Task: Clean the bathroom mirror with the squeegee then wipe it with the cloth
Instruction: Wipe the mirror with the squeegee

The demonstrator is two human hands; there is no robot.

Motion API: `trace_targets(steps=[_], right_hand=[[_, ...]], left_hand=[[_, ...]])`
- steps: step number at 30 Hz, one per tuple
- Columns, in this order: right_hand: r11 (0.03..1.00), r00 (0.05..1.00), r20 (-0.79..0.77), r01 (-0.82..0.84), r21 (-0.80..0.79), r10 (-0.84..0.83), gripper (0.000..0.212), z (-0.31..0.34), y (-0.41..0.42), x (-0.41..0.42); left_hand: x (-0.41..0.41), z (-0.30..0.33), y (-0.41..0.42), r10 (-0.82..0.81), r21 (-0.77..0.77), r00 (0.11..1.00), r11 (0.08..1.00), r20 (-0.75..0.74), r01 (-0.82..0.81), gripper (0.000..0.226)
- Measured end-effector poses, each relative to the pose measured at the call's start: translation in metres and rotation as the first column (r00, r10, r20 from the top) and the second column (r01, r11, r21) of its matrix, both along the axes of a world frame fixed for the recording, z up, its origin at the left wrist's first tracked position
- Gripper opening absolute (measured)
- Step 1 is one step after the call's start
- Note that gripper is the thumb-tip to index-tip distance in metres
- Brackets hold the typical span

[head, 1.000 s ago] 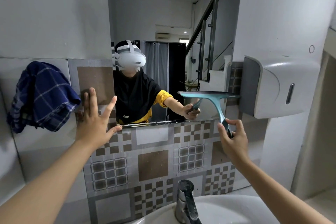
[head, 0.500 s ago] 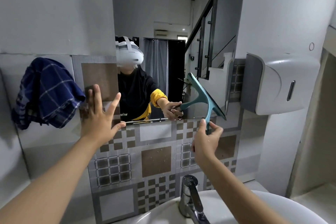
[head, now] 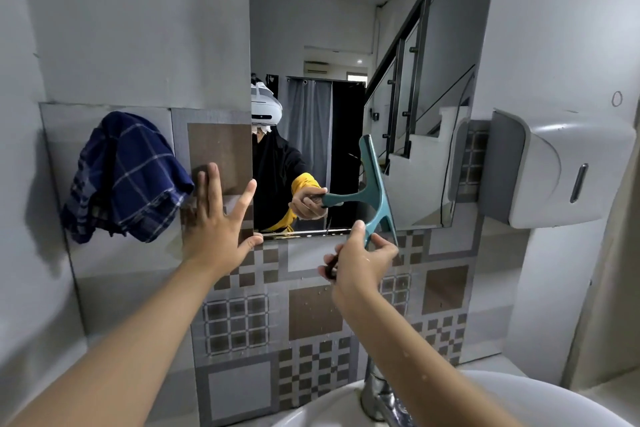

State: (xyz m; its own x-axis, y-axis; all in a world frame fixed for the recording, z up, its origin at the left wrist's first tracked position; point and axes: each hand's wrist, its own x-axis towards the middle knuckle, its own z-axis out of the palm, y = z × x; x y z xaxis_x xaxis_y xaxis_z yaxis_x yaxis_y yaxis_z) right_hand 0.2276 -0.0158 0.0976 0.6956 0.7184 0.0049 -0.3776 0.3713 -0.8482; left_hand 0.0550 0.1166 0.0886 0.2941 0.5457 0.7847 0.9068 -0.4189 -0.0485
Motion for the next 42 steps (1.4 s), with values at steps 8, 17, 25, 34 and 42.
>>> trace_targets(steps=[8, 17, 25, 34, 42], right_hand=[[0.99, 0.985, 0.14, -0.112, 0.082, 0.099, 0.019, 0.006, 0.008, -0.062], [0.991, 0.877, 0.479, -0.098, 0.094, 0.041, 0.026, -0.032, 0.016, -0.069], [0.994, 0.674, 0.736, -0.018, 0.109, -0.069, 0.023, -0.069, 0.014, -0.014], [0.995, 0.599, 0.796, 0.017, 0.098, -0.089, 0.022, -0.09, 0.013, 0.009], [0.993, 0.614, 0.783, 0.008, 0.116, -0.097, 0.022, -0.1, 0.012, 0.008]], left_hand=[[-0.01, 0.005, -0.006, 0.008, 0.028, 0.998, 1.0, -0.07, -0.006, 0.091], [-0.031, 0.006, 0.003, 0.024, 0.013, 0.989, 1.0, -0.148, -0.022, 0.107], [-0.031, 0.005, 0.006, -0.054, -0.031, 0.993, 0.998, -0.103, 0.051, 0.108], [-0.03, 0.008, 0.001, -0.031, -0.053, 0.994, 0.998, -0.103, 0.025, 0.108], [-0.031, 0.007, 0.002, -0.04, -0.051, 0.994, 0.998, -0.101, 0.035, 0.108]])
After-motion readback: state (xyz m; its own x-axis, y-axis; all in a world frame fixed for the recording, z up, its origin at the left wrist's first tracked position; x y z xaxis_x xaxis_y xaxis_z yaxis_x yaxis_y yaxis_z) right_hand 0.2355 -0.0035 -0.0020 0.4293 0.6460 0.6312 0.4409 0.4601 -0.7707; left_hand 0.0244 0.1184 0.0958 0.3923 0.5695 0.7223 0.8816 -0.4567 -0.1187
